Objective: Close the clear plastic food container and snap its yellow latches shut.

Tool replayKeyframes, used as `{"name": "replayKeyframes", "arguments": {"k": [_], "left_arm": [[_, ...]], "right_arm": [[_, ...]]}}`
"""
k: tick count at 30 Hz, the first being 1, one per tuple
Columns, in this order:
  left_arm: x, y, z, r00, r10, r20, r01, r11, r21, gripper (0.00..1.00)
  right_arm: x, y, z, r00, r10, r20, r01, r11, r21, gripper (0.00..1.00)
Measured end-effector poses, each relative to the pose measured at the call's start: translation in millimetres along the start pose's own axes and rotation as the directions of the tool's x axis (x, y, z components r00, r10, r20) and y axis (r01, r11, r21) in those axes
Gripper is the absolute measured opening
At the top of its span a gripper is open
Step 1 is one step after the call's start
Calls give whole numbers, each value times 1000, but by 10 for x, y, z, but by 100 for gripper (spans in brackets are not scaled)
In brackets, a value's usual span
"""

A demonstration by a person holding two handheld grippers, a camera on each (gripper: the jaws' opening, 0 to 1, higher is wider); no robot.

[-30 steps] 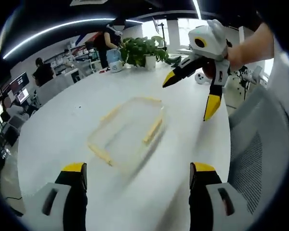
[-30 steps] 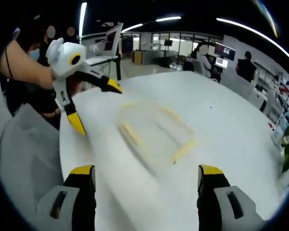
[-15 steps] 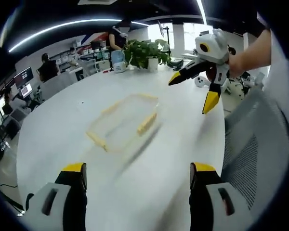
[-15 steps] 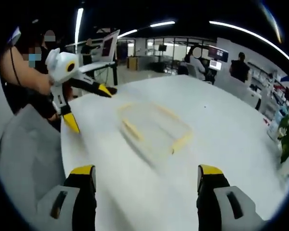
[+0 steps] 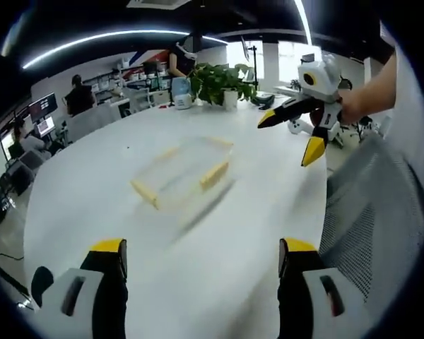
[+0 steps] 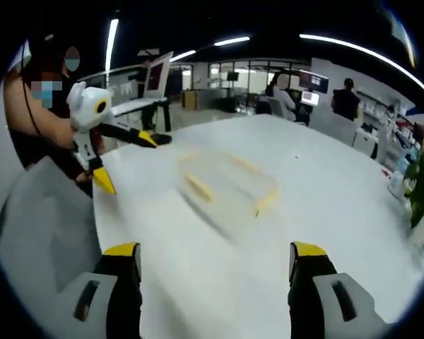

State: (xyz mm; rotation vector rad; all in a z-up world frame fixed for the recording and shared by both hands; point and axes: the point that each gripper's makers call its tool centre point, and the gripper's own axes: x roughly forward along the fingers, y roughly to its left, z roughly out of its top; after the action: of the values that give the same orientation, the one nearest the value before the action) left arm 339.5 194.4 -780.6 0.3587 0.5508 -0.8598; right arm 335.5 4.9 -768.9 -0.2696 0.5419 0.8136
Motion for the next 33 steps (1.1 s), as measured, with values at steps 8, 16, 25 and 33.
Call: {"name": "replayKeyframes", "arguments": {"k": [8,16,25,33], "left_arm": [[-78,-30,-71,1000,5,3,-5,1000,-21,90],[-136,-46,-148,1000,15,6,-15,999,-49,90],[-155,-121,-223,1000,16,9,-15,996,-84,89],[-148,-171,-255,1000,11,9,-10,995,-97,89]], "right_arm": [[-90,14,-62,1000,-14,9,13,1000,15,87],[-132,39,-92,1000,-22,17,22,999,30,87],[-180,61,-146,999,-39,22,38,998,45,87],[-215,57,-200,998,-57,26,55,996,63,87]]}}
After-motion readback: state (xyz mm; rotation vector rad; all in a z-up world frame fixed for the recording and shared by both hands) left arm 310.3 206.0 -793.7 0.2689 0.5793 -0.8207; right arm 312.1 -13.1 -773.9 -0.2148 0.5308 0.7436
